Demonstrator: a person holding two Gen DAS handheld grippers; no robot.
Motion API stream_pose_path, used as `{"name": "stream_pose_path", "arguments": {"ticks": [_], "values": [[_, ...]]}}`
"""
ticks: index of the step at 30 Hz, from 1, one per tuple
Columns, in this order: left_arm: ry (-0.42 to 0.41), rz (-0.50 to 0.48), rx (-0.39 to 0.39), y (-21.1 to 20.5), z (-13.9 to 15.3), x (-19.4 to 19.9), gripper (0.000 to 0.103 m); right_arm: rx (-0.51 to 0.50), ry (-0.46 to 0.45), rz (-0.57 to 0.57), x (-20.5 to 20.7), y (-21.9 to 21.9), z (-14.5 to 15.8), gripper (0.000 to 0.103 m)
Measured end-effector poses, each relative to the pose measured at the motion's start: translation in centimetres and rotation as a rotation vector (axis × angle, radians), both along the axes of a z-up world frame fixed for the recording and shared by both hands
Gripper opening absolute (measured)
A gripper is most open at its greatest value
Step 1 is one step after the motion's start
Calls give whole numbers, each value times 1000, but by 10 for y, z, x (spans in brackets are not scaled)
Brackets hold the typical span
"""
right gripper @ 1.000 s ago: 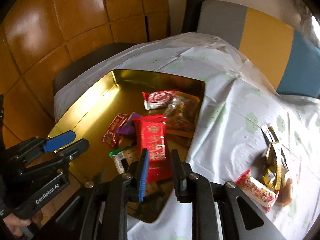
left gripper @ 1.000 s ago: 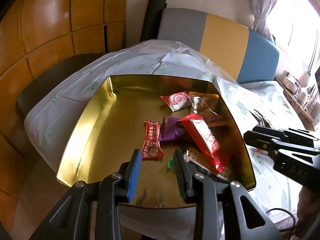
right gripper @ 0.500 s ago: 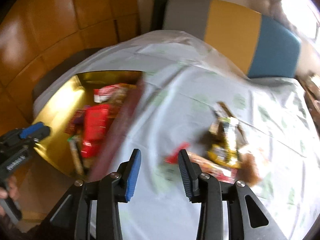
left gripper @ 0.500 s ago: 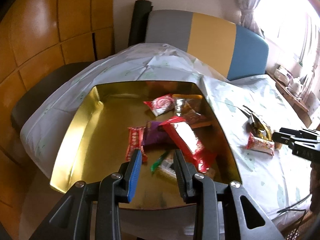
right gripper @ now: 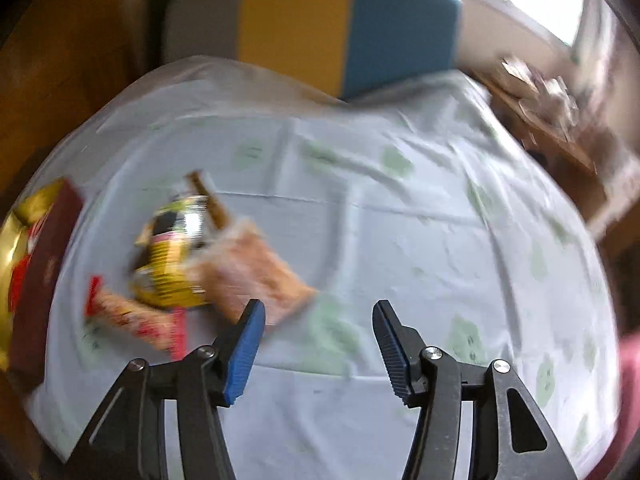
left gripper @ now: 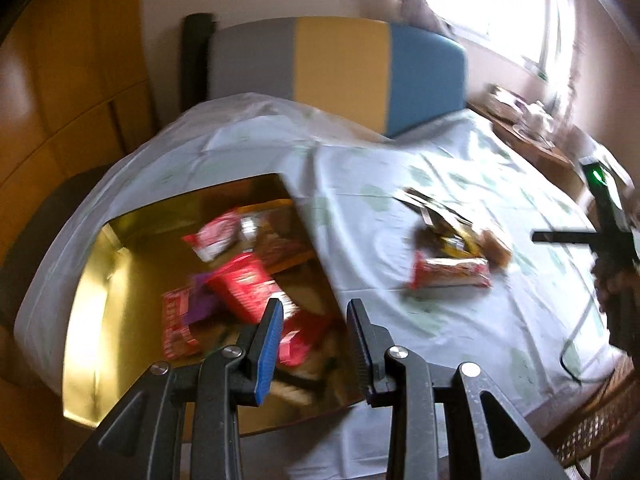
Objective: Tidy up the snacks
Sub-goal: 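Move both tools back toward the remaining snacks, then grasp the long rice-cake bar with the left gripper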
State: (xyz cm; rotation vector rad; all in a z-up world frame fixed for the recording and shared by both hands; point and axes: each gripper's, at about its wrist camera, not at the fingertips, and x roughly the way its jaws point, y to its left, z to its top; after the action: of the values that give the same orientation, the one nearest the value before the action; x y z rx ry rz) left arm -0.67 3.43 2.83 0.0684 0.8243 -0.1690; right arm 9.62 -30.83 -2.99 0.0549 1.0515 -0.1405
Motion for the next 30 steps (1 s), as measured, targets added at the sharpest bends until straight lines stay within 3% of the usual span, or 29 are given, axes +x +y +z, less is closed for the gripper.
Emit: {"name": "stream_pose_path", "arguments": {"ticks": [3,7,12,16,17,18,19,25,30], "values": [[22,-96,21,-29,-3,8,33,53,-4,-59,4,-15,2,57],[75,-237,56,-67,-12,23,39,116,-8,-77,7,-19,4,67],[140,-429,167,-115,-35,42,40,125,-50,-72,0,-13,14,74],[171,-498,253,-138,-49,59,41,139,-61,-76,-1,-12,18,76],[173,-523,278,-144,-53,63,51,144,-60,-78,-1,-12,18,76],[173,-543,296,-149,-56,66,70,149,-60,-77,-1,-12,19,76],[175,-559,306,-153,-58,69,76,151,-60,-75,-1,-12,19,76],[167,-645,428,-178,-79,86,77,174,-64,-76,-2,-13,21,76],[203,-664,425,-186,-92,101,77,199,-61,-81,-1,-15,21,77]]}}
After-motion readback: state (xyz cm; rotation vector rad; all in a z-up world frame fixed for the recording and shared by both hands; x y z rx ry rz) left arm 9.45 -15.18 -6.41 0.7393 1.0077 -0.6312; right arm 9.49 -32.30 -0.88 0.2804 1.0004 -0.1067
